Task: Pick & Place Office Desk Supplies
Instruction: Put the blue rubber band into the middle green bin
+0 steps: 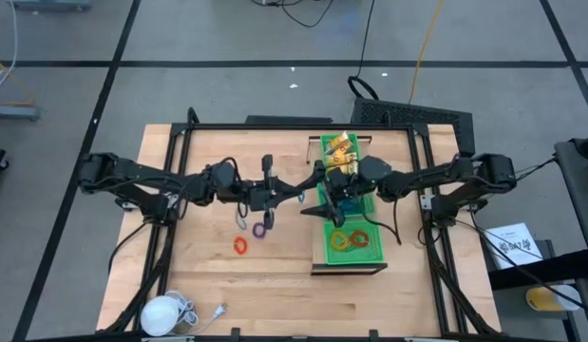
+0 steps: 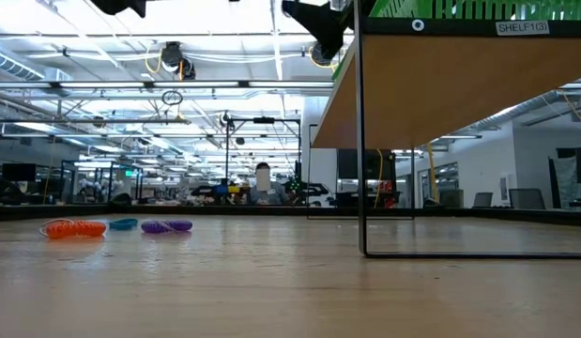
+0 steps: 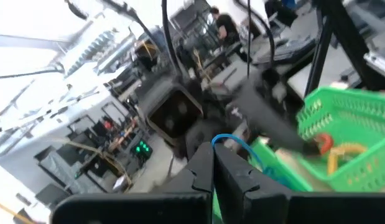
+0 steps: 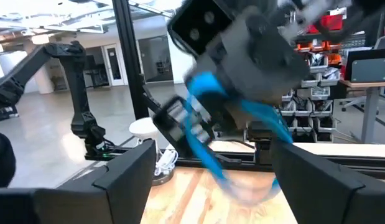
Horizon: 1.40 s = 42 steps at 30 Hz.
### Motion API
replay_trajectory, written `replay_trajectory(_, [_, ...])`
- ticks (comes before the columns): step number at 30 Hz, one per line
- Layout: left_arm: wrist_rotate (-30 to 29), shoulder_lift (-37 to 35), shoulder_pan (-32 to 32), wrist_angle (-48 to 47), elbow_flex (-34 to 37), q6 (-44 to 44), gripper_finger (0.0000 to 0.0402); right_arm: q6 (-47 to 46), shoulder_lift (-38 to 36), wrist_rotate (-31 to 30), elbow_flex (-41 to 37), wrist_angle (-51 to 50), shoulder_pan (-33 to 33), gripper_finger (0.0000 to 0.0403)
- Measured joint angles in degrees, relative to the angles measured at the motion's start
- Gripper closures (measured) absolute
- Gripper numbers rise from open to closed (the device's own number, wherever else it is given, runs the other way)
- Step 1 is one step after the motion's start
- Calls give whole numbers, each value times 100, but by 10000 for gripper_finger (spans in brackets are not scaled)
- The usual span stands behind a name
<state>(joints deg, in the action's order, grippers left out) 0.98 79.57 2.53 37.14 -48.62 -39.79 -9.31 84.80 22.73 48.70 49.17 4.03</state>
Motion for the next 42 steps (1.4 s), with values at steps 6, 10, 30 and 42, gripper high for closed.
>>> replay_trajectory(6, [119,11,4,40,-2,91,398,250,43,-92,1,103,0,131])
replay_trajectory(10, [208,9,6,51,-2,155,393,308,45,-679,1,73,1,160])
replay_trajectory(30, [204,9,-64,44,-2,282,395,1301,45,-457,1,29,-322,315])
replay_trajectory(42, [46,7,0,106,-2,521,382,1472,43,-464,1,33,-339,400])
